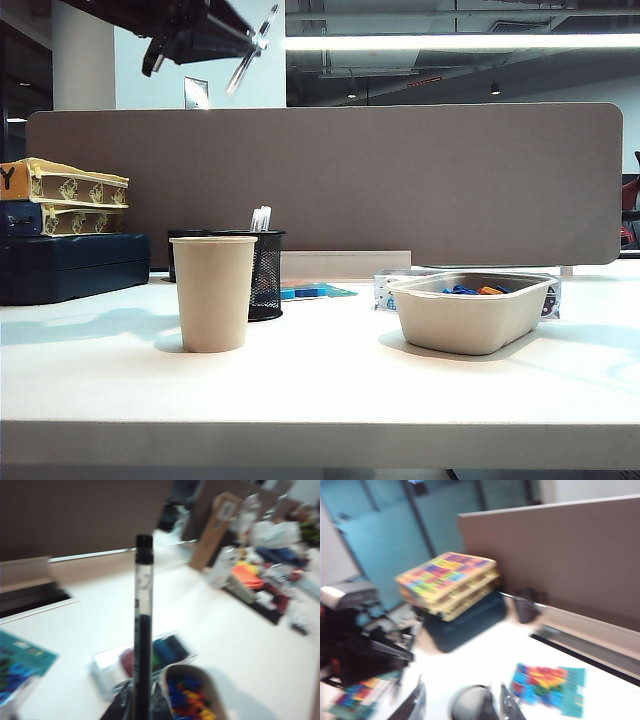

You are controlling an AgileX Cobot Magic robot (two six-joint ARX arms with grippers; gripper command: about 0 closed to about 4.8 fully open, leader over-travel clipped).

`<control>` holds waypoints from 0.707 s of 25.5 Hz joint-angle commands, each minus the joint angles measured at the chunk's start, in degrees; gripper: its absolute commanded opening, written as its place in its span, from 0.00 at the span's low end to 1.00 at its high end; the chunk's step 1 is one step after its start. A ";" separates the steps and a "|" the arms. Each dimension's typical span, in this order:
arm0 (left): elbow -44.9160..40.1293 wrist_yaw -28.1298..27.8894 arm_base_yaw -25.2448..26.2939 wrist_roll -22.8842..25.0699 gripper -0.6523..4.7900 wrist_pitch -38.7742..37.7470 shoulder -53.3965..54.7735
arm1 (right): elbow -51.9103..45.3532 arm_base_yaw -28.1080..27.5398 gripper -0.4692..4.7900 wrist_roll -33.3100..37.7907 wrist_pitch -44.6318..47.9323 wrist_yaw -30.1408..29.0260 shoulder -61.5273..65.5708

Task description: Pick up one pen and put it in the pen container.

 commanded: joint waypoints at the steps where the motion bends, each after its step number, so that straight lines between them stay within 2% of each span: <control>1: 0.26 -4.90 -0.07 4.13 0.15 -1.44 -0.83 | 0.24 -0.04 0.44 -5.88 -4.74 6.43 -2.38; 8: 0.22 -12.94 -0.07 7.30 0.15 -0.63 -0.66 | 0.24 -0.02 0.44 -11.80 -12.33 13.57 -7.21; 13: 0.17 -14.25 -0.07 7.98 0.15 6.32 0.83 | 0.04 1.90 0.44 -15.65 -19.17 19.15 -10.45; 18: 0.17 -14.23 -0.11 7.98 0.15 8.81 2.91 | 0.00 4.00 0.44 -18.58 -23.10 21.14 -11.08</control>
